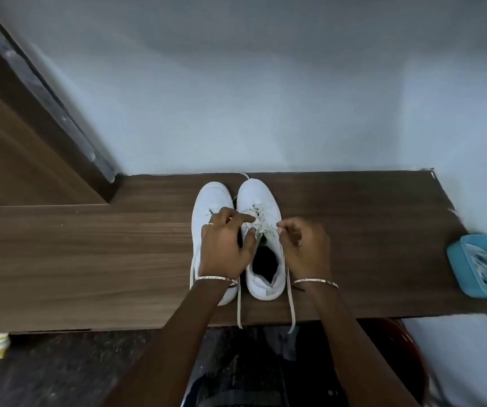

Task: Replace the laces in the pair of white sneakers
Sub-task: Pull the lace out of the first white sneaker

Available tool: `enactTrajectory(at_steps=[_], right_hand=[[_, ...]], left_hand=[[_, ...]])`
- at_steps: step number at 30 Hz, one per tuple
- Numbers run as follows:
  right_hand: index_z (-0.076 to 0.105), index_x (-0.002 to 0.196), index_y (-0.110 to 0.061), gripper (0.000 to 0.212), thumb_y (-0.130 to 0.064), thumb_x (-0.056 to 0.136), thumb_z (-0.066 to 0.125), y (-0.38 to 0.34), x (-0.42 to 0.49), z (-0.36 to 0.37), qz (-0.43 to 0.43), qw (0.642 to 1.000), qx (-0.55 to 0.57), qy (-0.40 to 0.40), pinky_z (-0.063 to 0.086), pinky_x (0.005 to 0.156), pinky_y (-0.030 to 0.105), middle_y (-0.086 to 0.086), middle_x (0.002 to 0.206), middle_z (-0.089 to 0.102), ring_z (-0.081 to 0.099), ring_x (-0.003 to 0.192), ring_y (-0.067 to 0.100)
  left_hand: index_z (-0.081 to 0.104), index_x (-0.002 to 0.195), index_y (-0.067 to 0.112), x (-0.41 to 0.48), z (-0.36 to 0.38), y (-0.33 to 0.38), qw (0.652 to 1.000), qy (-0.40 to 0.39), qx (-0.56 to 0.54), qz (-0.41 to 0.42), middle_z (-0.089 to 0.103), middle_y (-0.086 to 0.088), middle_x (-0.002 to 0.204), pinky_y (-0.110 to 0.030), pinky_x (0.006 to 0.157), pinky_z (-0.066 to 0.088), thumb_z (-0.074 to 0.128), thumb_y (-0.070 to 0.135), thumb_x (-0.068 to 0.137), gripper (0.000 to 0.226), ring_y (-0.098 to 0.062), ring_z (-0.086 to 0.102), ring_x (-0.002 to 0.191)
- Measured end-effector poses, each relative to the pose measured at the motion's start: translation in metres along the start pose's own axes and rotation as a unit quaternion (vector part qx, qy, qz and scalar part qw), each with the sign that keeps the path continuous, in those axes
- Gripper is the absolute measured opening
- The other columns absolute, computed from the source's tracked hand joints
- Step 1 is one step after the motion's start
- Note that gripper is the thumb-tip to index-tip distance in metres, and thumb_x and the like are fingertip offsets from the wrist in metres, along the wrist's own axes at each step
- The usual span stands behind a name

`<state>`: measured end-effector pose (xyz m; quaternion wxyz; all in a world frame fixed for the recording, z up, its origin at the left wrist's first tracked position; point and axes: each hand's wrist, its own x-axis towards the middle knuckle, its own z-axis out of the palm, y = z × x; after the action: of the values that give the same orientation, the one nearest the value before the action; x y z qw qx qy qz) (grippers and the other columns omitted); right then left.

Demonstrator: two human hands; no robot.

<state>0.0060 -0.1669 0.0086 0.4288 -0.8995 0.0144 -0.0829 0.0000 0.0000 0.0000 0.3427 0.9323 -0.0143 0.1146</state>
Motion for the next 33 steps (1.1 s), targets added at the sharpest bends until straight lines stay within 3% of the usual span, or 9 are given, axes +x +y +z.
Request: enactTrajectory(at_steps=[5, 8, 13, 16, 19, 25, 33], right_hand=[[0.076, 0.093, -0.022, 0.014, -0.012, 0.085, 0.071, 0.01, 0.0, 0.018, -0.055, 0.998, 0.008, 0.001, 0.051, 0.081, 0.032, -0.014, 0.09, 0.072, 0.063, 0.087, 0.013], [0.076, 0.1, -0.027, 0.017, -0.017, 0.087, 0.07, 0.02, 0.004, 0.022, -0.067, 0.998, -0.011, -0.018, 0.04, 0.08, 0.022, -0.017, 0.091, 0.068, 0.059, 0.09, 0.014], [0.074, 0.103, -0.032, 0.02, -0.023, 0.087, 0.067, 0.027, 0.013, 0.032, -0.091, 0.993, -0.047, -0.057, 0.044, 0.089, 0.036, -0.014, 0.1, 0.067, 0.059, 0.101, 0.018], [0.075, 0.102, -0.03, 0.021, -0.022, 0.085, 0.065, 0.03, 0.014, 0.035, -0.084, 0.993, -0.055, -0.07, 0.049, 0.092, 0.044, -0.01, 0.103, 0.07, 0.062, 0.104, 0.019], [0.077, 0.095, -0.028, 0.017, -0.021, 0.083, 0.066, 0.029, 0.014, 0.035, -0.067, 0.995, -0.038, -0.063, 0.054, 0.085, 0.041, -0.012, 0.092, 0.074, 0.066, 0.095, 0.014], [0.073, 0.075, -0.027, 0.011, -0.017, 0.077, 0.076, 0.025, 0.013, 0.032, -0.03, 0.998, -0.003, -0.051, 0.056, 0.075, 0.041, -0.01, 0.076, 0.073, 0.069, 0.076, 0.012], [0.053, 0.073, -0.028, 0.02, -0.012, 0.081, 0.062, 0.01, 0.003, 0.031, -0.024, 0.992, -0.113, -0.041, 0.048, 0.08, 0.039, -0.011, 0.079, 0.061, 0.061, 0.086, 0.019]], left_hand=[[0.073, 0.097, 0.027, 0.0, 0.018, -0.008, 0.998, 0.024, 0.055, 0.025, 0.059, 0.004, 0.105, -0.039, 0.078, 0.043, 0.065, 0.038, 0.08, 0.022, -0.022, 0.056, 0.101], [0.076, 0.088, 0.029, 0.002, 0.023, -0.013, 0.995, 0.042, 0.086, 0.037, 0.062, 0.003, 0.107, -0.038, 0.079, 0.04, 0.067, 0.039, 0.075, 0.019, -0.023, 0.057, 0.102], [0.073, 0.077, 0.034, 0.006, 0.027, -0.017, 0.993, 0.058, 0.094, 0.048, 0.064, 0.007, 0.104, -0.035, 0.078, 0.033, 0.066, 0.039, 0.072, 0.01, -0.023, 0.056, 0.101], [0.072, 0.089, 0.036, 0.006, 0.027, -0.014, 0.994, 0.034, 0.098, 0.035, 0.063, 0.012, 0.105, -0.034, 0.081, 0.028, 0.069, 0.04, 0.076, 0.014, -0.02, 0.052, 0.106], [0.072, 0.095, 0.036, 0.006, 0.027, -0.009, 0.994, 0.008, 0.106, 0.035, 0.065, 0.013, 0.103, -0.034, 0.081, 0.026, 0.068, 0.041, 0.081, 0.015, -0.017, 0.052, 0.108], [0.07, 0.085, 0.03, 0.006, 0.021, 0.0, 0.991, -0.004, 0.127, 0.037, 0.068, 0.01, 0.089, -0.035, 0.079, 0.026, 0.062, 0.035, 0.083, 0.009, -0.017, 0.055, 0.1], [0.066, 0.088, 0.026, 0.006, 0.019, 0.004, 0.996, -0.044, 0.072, -0.028, 0.065, 0.012, 0.091, -0.039, 0.087, 0.028, 0.06, 0.03, 0.087, 0.008, -0.018, 0.052, 0.105]])
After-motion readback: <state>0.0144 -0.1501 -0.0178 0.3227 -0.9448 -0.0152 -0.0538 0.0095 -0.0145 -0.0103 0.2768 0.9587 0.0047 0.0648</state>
